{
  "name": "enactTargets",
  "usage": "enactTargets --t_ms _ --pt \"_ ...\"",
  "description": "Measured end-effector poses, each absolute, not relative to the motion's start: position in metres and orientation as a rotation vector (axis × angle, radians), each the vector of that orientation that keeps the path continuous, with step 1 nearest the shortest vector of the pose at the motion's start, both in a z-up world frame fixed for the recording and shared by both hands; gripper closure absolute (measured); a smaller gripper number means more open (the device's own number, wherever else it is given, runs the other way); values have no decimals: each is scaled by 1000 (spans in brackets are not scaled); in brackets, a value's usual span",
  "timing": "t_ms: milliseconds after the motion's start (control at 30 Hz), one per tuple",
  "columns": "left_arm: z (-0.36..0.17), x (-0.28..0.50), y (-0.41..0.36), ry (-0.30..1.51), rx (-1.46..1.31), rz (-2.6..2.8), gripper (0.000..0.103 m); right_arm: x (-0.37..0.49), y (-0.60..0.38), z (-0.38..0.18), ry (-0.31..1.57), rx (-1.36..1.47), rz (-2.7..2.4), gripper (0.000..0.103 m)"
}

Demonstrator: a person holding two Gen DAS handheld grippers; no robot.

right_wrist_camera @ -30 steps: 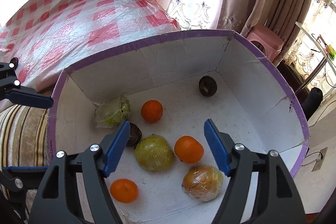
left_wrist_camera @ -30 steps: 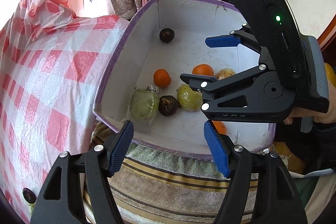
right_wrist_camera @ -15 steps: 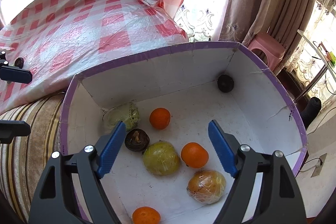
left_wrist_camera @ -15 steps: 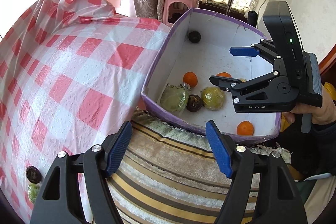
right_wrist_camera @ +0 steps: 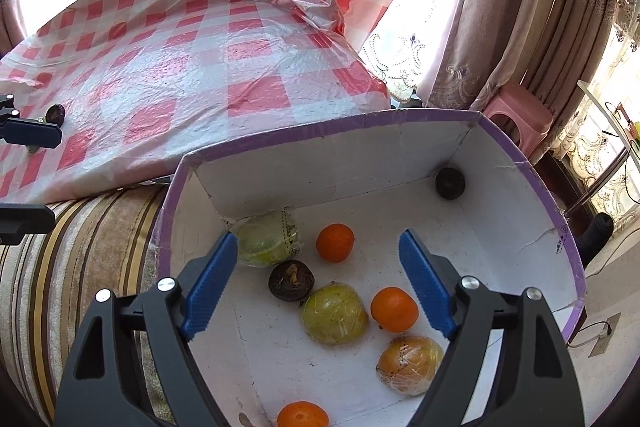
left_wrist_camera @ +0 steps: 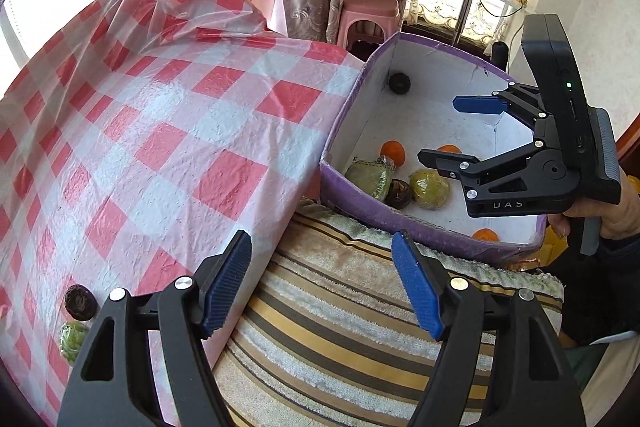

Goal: Organize fruits
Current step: 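Move both open tools back toward the last wrapped green fruit and dark fruit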

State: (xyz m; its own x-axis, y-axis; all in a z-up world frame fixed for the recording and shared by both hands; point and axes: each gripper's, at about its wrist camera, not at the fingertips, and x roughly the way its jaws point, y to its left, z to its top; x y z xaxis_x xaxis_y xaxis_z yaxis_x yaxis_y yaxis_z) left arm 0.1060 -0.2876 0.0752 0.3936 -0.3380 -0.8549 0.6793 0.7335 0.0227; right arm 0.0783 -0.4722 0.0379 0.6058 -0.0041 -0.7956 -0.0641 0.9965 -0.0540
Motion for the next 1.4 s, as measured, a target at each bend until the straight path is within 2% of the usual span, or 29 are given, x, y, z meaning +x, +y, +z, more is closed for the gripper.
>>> enactTargets --t_ms 600,933,1167,1400 --pt "84 99 -200 847 385 -383 28 101 -387 63 858 -186 170 20" --pt "73 100 -173 834 394 -287 26 116 -332 69 826 -232 249 14" --pt "72 101 -101 845 176 -193 24 126 -303 70 809 -232 294 10" --pt "48 105 -16 899 -63 -58 25 130 -274 66 806 -243 343 8"
